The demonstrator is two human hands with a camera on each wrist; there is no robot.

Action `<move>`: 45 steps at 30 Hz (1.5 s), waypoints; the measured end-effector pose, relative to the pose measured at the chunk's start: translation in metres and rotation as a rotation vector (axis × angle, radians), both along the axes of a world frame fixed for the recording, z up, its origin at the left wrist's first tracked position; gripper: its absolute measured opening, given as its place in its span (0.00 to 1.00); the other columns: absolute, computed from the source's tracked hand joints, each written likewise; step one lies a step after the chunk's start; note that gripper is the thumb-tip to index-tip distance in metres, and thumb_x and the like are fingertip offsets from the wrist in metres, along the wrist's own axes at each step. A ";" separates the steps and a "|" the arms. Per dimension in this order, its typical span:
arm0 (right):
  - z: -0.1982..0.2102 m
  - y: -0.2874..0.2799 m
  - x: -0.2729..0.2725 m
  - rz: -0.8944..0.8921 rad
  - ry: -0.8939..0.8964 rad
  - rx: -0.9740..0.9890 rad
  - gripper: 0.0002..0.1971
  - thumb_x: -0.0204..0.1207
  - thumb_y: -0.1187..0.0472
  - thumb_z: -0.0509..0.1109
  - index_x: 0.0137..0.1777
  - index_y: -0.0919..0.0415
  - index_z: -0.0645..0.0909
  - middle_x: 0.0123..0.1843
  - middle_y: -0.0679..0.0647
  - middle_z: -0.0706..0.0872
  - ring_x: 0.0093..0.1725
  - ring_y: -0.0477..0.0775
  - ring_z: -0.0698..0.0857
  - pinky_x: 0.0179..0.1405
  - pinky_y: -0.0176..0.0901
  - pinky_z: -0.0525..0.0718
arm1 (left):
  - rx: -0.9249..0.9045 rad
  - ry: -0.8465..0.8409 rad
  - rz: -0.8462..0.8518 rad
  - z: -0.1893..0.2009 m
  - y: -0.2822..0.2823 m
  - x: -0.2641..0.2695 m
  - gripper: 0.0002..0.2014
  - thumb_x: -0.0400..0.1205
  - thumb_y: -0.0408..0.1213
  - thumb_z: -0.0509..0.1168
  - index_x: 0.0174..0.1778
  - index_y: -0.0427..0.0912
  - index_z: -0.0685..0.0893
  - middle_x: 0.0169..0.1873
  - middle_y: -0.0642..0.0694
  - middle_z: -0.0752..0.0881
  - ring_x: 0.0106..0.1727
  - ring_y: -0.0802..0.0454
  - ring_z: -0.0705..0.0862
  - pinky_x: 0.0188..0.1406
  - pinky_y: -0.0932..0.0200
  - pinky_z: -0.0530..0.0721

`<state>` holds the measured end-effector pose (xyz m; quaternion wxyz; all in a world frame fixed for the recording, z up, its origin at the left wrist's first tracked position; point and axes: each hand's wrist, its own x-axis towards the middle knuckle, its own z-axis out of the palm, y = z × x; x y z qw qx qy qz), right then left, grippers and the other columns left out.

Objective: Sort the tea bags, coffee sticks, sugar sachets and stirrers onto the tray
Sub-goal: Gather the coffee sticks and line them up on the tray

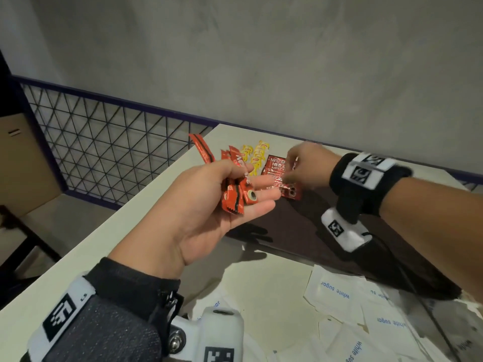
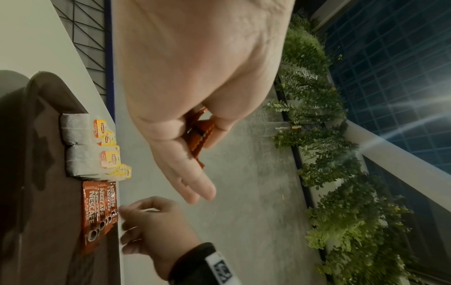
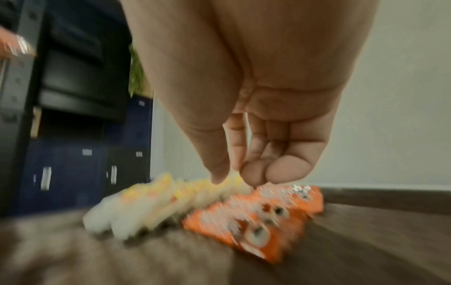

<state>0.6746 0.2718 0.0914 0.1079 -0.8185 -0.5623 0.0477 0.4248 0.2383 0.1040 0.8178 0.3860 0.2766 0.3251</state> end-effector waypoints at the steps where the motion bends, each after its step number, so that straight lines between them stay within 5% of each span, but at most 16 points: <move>1: 0.011 -0.007 -0.005 -0.014 0.149 0.081 0.09 0.77 0.56 0.79 0.47 0.60 0.84 0.38 0.56 0.90 0.30 0.53 0.87 0.30 0.45 0.87 | 0.020 0.002 -0.013 -0.001 0.000 0.000 0.11 0.91 0.30 0.57 0.65 0.32 0.81 0.46 0.34 0.95 0.44 0.39 0.96 0.31 0.53 0.94; 5: 0.052 -0.061 -0.047 0.031 0.891 0.312 0.07 0.79 0.60 0.76 0.49 0.62 0.82 0.36 0.58 0.82 0.30 0.53 0.81 0.29 0.44 0.80 | 0.094 0.059 -0.074 -0.001 -0.002 -0.002 0.11 0.92 0.35 0.59 0.63 0.38 0.85 0.51 0.43 0.96 0.49 0.41 0.96 0.33 0.52 0.94; 8: 0.059 -0.108 -0.072 0.153 1.088 0.290 0.14 0.69 0.56 0.79 0.51 0.61 0.85 0.37 0.57 0.84 0.30 0.51 0.82 0.26 0.40 0.79 | 0.110 0.072 -0.062 -0.003 -0.002 -0.001 0.12 0.91 0.36 0.63 0.67 0.38 0.85 0.52 0.40 0.95 0.50 0.39 0.95 0.35 0.50 0.94; 11: 0.049 -0.128 -0.079 0.168 1.043 0.310 0.17 0.61 0.50 0.80 0.47 0.57 0.88 0.39 0.55 0.87 0.33 0.51 0.83 0.27 0.40 0.81 | 0.106 0.103 -0.060 -0.006 -0.004 0.000 0.14 0.89 0.36 0.66 0.69 0.37 0.84 0.51 0.36 0.95 0.52 0.39 0.95 0.40 0.48 0.95; 17: 0.026 -0.124 -0.087 0.134 1.011 0.367 0.17 0.69 0.48 0.80 0.52 0.58 0.89 0.46 0.57 0.91 0.37 0.54 0.84 0.32 0.46 0.81 | 0.114 0.089 -0.095 -0.009 -0.007 0.000 0.16 0.87 0.34 0.69 0.71 0.36 0.83 0.54 0.34 0.94 0.54 0.38 0.95 0.41 0.52 0.95; 24: 0.023 -0.120 -0.085 0.111 0.979 0.484 0.02 0.79 0.61 0.76 0.46 0.59 0.87 0.47 0.64 0.92 0.39 0.55 0.87 0.32 0.45 0.81 | 0.135 0.068 -0.187 -0.013 -0.009 0.005 0.13 0.88 0.36 0.66 0.66 0.36 0.86 0.54 0.33 0.94 0.53 0.39 0.95 0.45 0.51 0.95; 29: 0.033 -0.119 -0.073 0.103 1.172 0.653 0.04 0.83 0.67 0.71 0.50 0.59 0.86 0.45 0.60 0.90 0.33 0.50 0.87 0.35 0.46 0.84 | 0.184 0.153 -0.114 -0.015 -0.008 0.003 0.13 0.86 0.42 0.68 0.54 0.39 0.95 0.46 0.45 0.94 0.50 0.48 0.95 0.35 0.52 0.93; 33: 0.033 -0.121 -0.074 0.173 1.007 0.631 0.09 0.84 0.69 0.70 0.60 0.61 0.85 0.41 0.62 0.87 0.32 0.52 0.87 0.27 0.44 0.83 | 0.284 0.230 -0.074 -0.016 -0.008 0.002 0.13 0.82 0.46 0.72 0.54 0.43 0.96 0.55 0.49 0.95 0.44 0.58 0.87 0.23 0.65 0.80; 36: 0.031 -0.122 -0.079 0.191 0.850 0.601 0.12 0.81 0.66 0.74 0.63 0.57 0.84 0.39 0.58 0.89 0.33 0.57 0.90 0.24 0.45 0.83 | 0.275 0.210 -0.048 -0.018 -0.007 0.003 0.11 0.79 0.46 0.75 0.50 0.44 0.97 0.47 0.46 0.94 0.40 0.56 0.83 0.20 0.68 0.72; 40: 0.027 -0.118 -0.083 0.180 0.735 0.663 0.06 0.77 0.64 0.79 0.50 0.55 0.87 0.39 0.61 0.89 0.33 0.54 0.91 0.27 0.47 0.86 | 0.279 0.196 -0.012 -0.020 -0.002 0.005 0.11 0.80 0.42 0.76 0.53 0.39 0.93 0.31 0.51 0.86 0.30 0.58 0.77 0.15 0.70 0.67; 45: 0.018 -0.117 -0.093 0.230 0.522 0.693 0.02 0.75 0.59 0.79 0.44 0.51 0.90 0.36 0.50 0.91 0.37 0.49 0.91 0.39 0.55 0.91 | 0.280 0.116 -0.077 -0.020 -0.001 0.004 0.10 0.77 0.44 0.77 0.50 0.43 0.92 0.33 0.46 0.86 0.28 0.59 0.74 0.14 0.72 0.67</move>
